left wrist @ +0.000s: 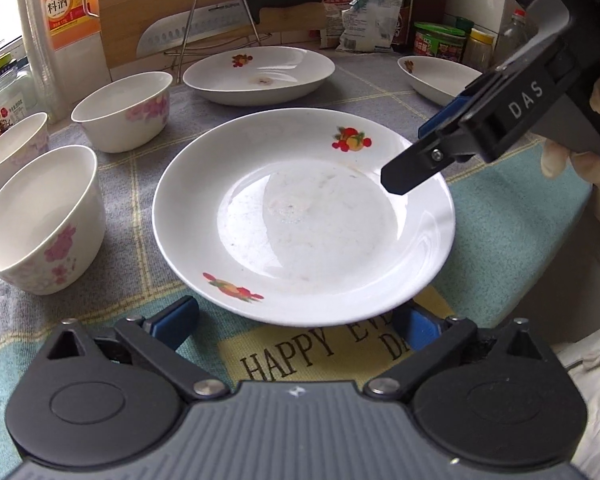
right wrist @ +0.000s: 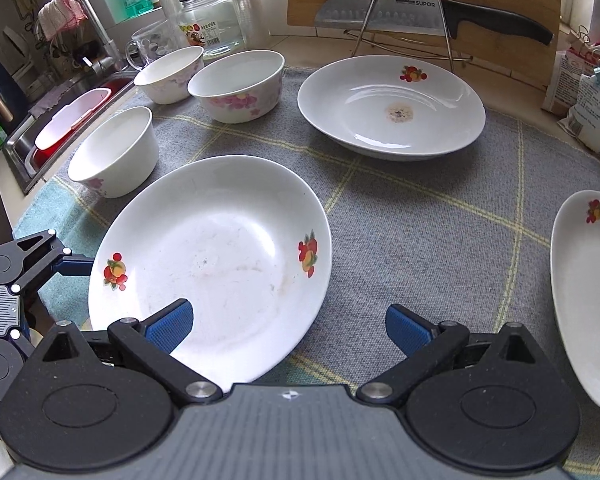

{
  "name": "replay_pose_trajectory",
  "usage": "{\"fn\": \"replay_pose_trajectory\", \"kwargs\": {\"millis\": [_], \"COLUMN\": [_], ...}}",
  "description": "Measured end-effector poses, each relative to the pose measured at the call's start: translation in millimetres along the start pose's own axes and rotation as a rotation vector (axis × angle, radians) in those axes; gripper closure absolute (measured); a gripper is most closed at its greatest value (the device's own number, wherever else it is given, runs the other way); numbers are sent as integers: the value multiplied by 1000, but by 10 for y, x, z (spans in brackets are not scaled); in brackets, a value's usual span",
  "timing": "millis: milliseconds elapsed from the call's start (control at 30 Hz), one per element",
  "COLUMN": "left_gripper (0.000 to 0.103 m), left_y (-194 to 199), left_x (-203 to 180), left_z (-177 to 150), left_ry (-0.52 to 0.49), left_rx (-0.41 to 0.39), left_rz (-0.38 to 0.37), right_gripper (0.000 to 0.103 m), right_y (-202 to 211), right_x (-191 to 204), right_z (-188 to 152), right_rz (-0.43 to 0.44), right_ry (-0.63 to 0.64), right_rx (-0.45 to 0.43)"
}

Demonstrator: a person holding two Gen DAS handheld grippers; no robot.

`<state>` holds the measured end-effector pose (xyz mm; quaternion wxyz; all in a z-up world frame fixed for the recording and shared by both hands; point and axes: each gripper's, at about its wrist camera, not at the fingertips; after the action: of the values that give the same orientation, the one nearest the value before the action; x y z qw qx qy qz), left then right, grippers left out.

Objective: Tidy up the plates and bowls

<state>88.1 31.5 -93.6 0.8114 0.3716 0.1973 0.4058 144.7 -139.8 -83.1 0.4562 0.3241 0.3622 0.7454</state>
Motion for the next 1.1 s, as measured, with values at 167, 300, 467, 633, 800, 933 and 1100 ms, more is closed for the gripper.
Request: {"fn": "replay_pose_trajectory", "kwargs": {"millis": [167,300,467,633,800,933,1100], "left_gripper": [0,0,0,0,0,0,0], "left_y": [-23,-31,-27,-26,-19,-17,1], "left_x": [55,64,81,81,90,112,119], "left_z": [-2,-3,-9,-36,-59,-62,-84], "left_ry": [-45,-60,-72,-67,-68,-62,-65], "left_rx": [-25,-38,-43,-69,-81,-88,-95], "left_rz": [-38,-50,-63,-58,-58,-52,-49], "right_gripper": [0,0,0,0,0,0,0], "right_y": [-104,-194,-241,-303,-361,-381,-421], "right_x": [70,175,233,234,239,250,214], "right_z": [-42,-58,-16,81,126,155,260], "right_rz": [-8,-29,-38,-30,-43,-35,22], "right_ry": [-44,-58,-55,-29,3,53,76], "right_rx": [30,34,21,17,-2,13,26]}}
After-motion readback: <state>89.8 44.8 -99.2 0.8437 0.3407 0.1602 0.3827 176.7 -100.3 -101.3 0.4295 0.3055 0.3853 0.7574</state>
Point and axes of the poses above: each gripper's, at about its wrist camera, not at the fingertips, and y roughly against the way its jaws point, x to its left, z to its top, and after that the axes turned 2 degrees about -z, right-handed
